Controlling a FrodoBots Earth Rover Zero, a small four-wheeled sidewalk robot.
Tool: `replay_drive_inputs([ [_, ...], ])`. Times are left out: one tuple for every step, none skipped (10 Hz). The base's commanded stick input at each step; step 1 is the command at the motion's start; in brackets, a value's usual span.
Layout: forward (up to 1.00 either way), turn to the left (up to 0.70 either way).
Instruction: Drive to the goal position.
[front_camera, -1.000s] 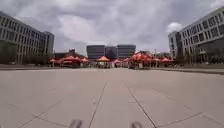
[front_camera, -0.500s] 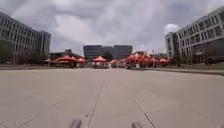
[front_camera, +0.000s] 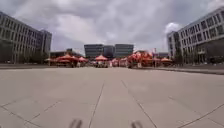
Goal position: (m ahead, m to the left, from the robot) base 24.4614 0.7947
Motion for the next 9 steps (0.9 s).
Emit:
replay_drive_inputs([
  [0.85,-0.02],
  [0.85,-0.02],
  [0.85,-0.02],
  [0.85,-0.02],
  [0.85,-0.01],
  [0.85,0.01],
  [0.85,0.03],
  [0.85,0.13],
  [0.85,0.15],
])
